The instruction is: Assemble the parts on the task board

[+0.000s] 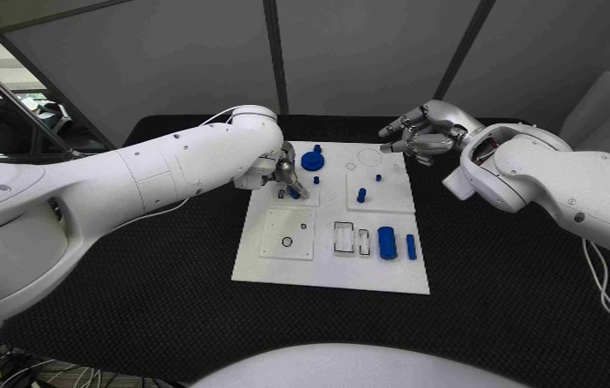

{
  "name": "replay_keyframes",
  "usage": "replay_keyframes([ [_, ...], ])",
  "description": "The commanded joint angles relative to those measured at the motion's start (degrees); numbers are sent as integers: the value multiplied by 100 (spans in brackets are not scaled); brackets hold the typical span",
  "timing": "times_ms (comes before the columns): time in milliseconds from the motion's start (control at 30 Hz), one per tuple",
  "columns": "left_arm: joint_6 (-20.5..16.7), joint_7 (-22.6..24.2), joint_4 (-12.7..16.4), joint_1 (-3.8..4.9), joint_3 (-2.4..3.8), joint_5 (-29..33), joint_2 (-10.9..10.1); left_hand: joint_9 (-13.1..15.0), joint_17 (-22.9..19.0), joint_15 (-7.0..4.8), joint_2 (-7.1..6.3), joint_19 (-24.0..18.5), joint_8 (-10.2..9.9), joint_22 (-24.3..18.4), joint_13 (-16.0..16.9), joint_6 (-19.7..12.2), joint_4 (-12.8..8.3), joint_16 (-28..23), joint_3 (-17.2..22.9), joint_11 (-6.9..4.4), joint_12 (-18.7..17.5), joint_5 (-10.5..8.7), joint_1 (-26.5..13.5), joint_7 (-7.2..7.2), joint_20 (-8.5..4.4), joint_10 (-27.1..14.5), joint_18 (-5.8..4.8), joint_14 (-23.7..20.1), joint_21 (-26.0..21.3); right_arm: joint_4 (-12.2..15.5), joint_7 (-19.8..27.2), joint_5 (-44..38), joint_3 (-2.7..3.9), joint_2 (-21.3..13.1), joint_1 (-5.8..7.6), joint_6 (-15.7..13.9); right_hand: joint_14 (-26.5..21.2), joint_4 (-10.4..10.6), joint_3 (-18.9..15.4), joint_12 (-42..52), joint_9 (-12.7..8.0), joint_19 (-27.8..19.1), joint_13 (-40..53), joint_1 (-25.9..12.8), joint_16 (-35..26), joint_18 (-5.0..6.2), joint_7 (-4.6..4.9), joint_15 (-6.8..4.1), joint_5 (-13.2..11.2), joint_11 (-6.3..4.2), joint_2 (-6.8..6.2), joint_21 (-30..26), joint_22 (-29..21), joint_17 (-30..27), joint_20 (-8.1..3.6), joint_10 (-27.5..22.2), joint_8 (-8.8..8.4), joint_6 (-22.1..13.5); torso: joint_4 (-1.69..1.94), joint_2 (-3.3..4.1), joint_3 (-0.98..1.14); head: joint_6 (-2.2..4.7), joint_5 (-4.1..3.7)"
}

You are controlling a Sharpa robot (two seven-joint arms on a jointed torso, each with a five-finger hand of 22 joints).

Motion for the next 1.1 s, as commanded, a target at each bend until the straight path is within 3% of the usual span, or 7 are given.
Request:
replay_keyframes([
  [33,80,1,4,7,1,-31,5,5,1408,-30,2,26,-23,3,1260,39,-7,17,-29,9,11,-7,-3,6,-6,375,-216,589,-20,19,27,-10,5,-2,12,10,28,-13,32,-14,-3,12,-4,-66,-20,33,12,-4,10,-10,10,-20,-5,-5,-11,-48,-10,-38,0,1,3,-5,3],
  [233,-24,12,-12,7,1,-31,17,6,1400,-30,4,30,-40,13,1259,38,70,11,-83,13,8,-8,-60,14,-6,374,-217,587,-19,24,26,-10,5,-4,12,7,28,-13,32,-14,-3,12,-4,-66,-20,33,12,-4,10,-10,10,-20,-5,-5,-11,-48,-10,-38,-1,0,5,6,3],
  [567,-69,13,-35,7,1,-31,17,27,1399,-30,-106,38,-81,31,1258,46,418,10,-286,19,0,-8,-293,19,-6,372,-217,587,-26,26,25,-10,5,-8,12,1,28,-13,32,-14,-3,12,-4,-66,-20,33,12,-4,10,-10,10,-20,-5,-5,-11,-48,-10,-38,-3,0,1,5,2],
  [1100,-121,9,49,5,2,-31,-44,32,1393,-30,-141,37,-88,32,1256,53,457,5,-310,19,-10,-7,-359,19,-6,370,-216,585,-30,2,32,-10,5,6,12,9,28,-13,32,-14,-3,12,-4,-66,-20,33,12,-4,10,-10,10,-20,-5,-5,-11,-48,-10,-38,5,-3,-3,27,0],
])
